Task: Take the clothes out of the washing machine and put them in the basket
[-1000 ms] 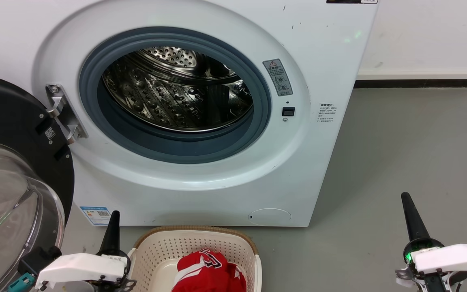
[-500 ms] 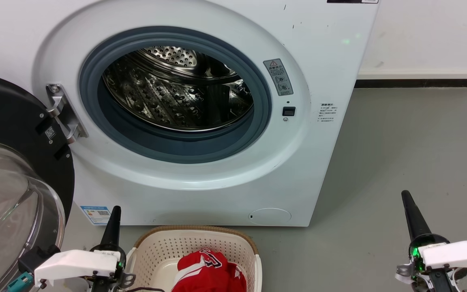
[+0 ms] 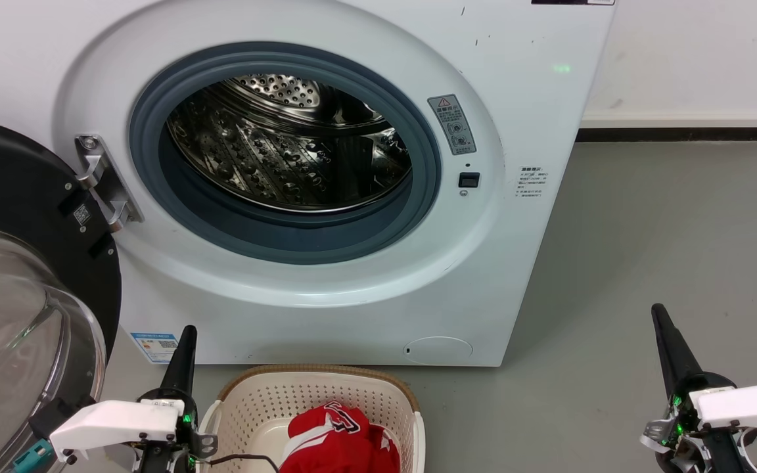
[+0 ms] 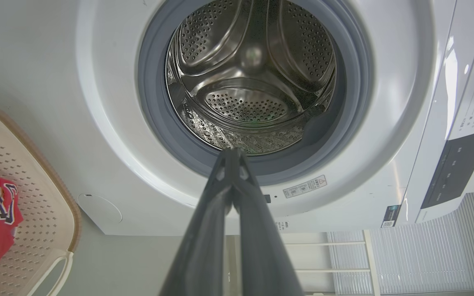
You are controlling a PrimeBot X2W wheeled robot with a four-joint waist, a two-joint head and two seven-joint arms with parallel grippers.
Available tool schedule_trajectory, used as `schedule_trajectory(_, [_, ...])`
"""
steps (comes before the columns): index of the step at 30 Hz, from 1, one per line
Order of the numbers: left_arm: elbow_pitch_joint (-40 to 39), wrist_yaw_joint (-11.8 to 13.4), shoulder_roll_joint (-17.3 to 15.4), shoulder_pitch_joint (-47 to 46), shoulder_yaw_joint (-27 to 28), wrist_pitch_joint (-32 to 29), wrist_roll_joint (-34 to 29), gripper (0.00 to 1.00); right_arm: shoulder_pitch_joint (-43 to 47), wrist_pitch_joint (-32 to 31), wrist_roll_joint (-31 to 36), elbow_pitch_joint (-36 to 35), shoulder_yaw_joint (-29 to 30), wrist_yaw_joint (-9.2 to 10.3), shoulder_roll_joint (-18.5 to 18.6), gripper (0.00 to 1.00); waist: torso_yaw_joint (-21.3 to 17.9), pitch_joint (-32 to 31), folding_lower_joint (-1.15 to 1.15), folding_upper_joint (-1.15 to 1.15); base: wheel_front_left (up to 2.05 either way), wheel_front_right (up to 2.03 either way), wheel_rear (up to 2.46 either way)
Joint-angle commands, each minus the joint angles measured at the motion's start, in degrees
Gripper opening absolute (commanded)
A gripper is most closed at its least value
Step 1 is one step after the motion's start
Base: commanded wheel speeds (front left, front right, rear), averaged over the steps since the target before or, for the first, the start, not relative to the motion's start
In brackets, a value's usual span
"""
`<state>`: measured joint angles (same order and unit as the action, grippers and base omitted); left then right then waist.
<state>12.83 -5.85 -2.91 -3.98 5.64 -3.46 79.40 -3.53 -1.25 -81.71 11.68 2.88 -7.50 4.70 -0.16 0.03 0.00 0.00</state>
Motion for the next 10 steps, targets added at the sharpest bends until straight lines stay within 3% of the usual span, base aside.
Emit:
schedule_trajectory(1, [0.0, -0.4, 0.0, -1.2, 0.1, -0.4, 1.2, 0.0, -1.3, -0.4, -1.3, 0.2, 0.2, 0.01, 0.1, 0.0, 0.0, 0.0, 0.0, 0.0, 0.0, 0.0, 0.0])
schedule_trajectory(10, [0.5, -0.9, 0.0, -1.6, 0.5, -1.4, 5.4, 0.0, -1.8, -1.5, -5.3, 0.9, 0.7, 0.01, 0.0, 0.0, 0.1, 0.1, 0.0, 0.0, 0.0, 0.0, 0.0])
